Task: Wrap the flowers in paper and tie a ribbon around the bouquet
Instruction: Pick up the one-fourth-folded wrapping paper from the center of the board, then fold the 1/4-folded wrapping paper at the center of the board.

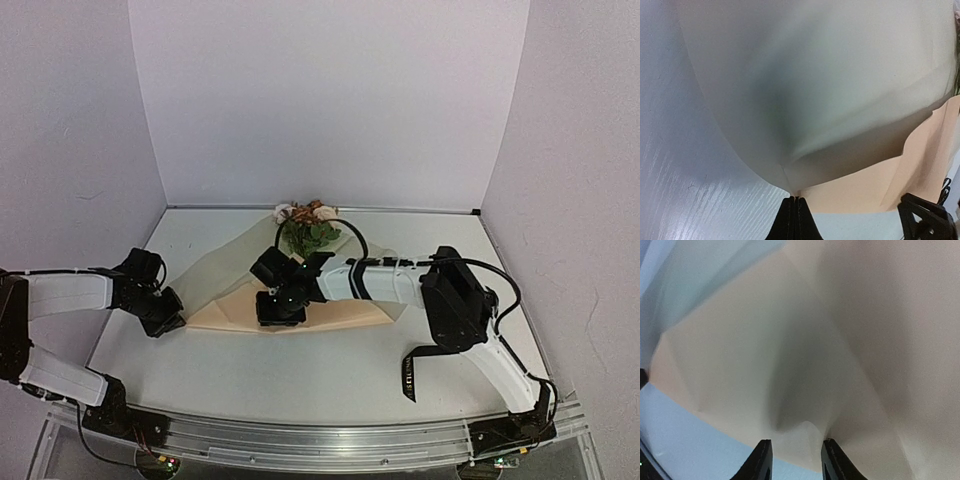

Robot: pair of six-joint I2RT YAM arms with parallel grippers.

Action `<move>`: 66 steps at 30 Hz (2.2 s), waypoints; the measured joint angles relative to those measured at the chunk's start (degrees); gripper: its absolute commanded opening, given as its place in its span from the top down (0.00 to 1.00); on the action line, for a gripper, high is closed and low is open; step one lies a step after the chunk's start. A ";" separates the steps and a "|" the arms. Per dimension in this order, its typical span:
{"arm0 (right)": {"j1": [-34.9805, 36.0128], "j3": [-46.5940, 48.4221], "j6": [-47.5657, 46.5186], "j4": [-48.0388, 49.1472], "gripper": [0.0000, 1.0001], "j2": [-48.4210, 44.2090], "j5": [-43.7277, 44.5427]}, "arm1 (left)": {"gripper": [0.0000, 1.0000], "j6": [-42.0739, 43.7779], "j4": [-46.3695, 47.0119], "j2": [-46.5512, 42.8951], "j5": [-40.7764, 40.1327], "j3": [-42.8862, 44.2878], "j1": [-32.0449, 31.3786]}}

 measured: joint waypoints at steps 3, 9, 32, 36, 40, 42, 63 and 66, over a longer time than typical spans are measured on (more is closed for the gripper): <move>-0.34 0.92 2.20 1.17 0.76 1.41 -0.03 | 1.00 0.78 -0.91 -1.11 0.23 0.82 0.01; -0.64 0.89 4.75 1.71 0.82 1.62 0.47 | 1.00 2.91 -1.89 -5.20 3.12 3.44 0.01; -2.23 -4.10 7.17 3.76 0.75 -2.01 -2.65 | 1.00 12.12 9.23 8.06 20.36 23.18 -10.55; -4.71 -11.38 7.93 6.28 0.75 -9.57 -3.78 | 1.00 12.83 8.81 10.87 21.58 25.38 -10.69; -7.17 -16.46 8.44 9.54 0.74 -16.76 -3.81 | 1.00 13.14 9.12 13.57 22.92 28.55 -11.77; -8.11 -19.38 8.60 11.08 0.73 -20.19 -3.51 | 1.00 13.34 9.20 15.63 23.38 30.80 -12.77; -13.80 -50.26 10.21 21.10 0.41 -36.25 -0.63 | 1.00 20.72 0.99 47.57 27.24 55.41 -25.57; -16.09 -51.19 10.53 25.63 0.36 -36.04 -3.95 | 1.00 21.07 0.42 48.34 27.38 55.88 -25.55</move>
